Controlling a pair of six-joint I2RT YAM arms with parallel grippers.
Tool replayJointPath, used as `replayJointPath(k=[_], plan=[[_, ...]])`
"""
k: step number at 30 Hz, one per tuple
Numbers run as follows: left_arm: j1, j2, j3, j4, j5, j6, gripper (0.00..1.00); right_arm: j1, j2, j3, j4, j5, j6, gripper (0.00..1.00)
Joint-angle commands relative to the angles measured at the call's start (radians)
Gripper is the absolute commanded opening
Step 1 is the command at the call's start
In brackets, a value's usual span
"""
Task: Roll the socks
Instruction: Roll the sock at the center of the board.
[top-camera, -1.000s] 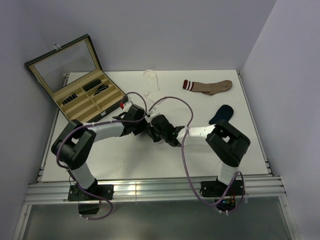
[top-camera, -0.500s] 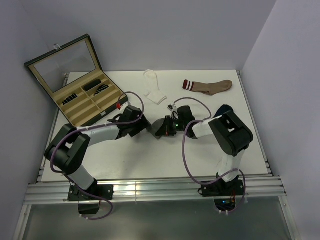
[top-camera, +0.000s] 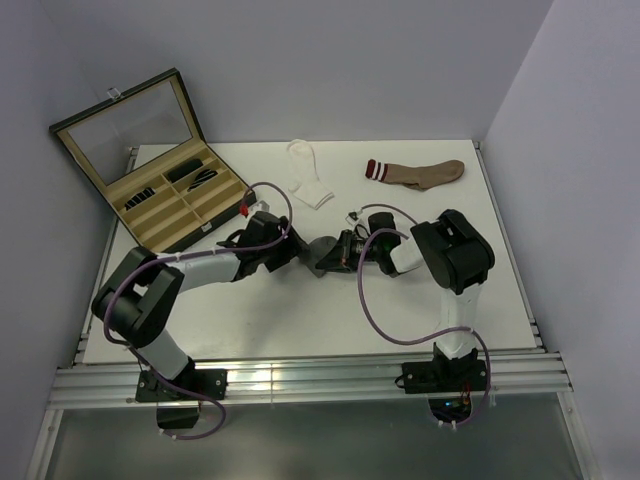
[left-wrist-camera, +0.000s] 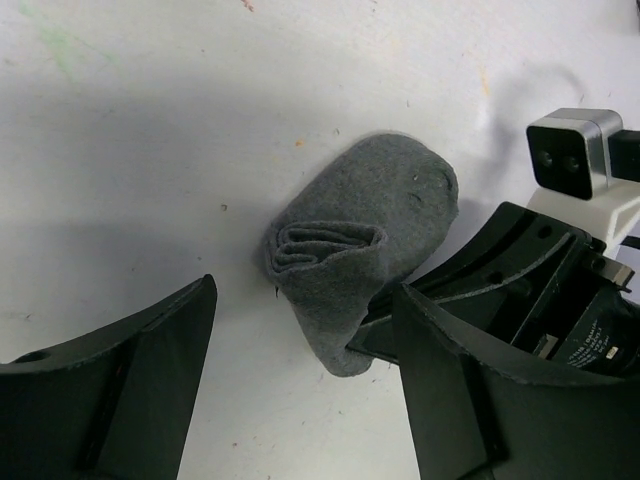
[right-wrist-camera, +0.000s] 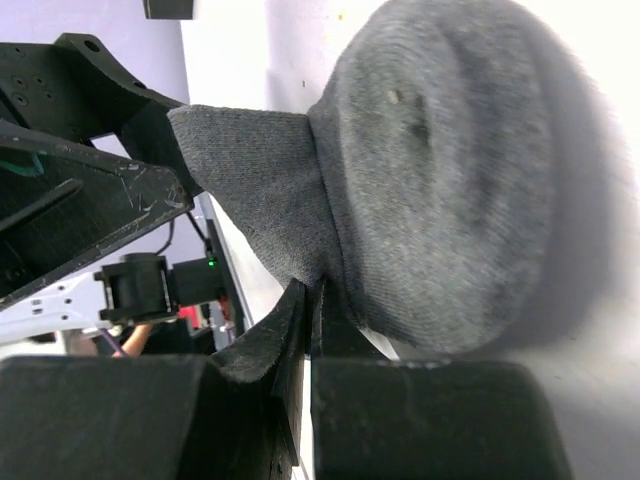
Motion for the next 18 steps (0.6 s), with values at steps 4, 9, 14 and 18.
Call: replayJointPath(k=[4,9,14,18], plan=[[-0.013,0.054,0.029,0.062,0.017,0.030,0.74,-0.026,0.049,-0.006,-0.033,0.020,0.002,0.01],[-0.015,0.087,0.036,0.063,0.017,0.028,0.69,-0.032,0.060,0.014,-0.082,0.034,-0.021,0.02],[-0.015,0.114,0.049,0.042,0.017,0.028,0.60,-0.034,0.064,0.034,-0.136,0.045,-0.045,0.04],[-0.017,0.128,0.054,0.020,0.016,0.028,0.52,-0.034,0.051,0.051,-0.198,0.078,-0.087,0.06]])
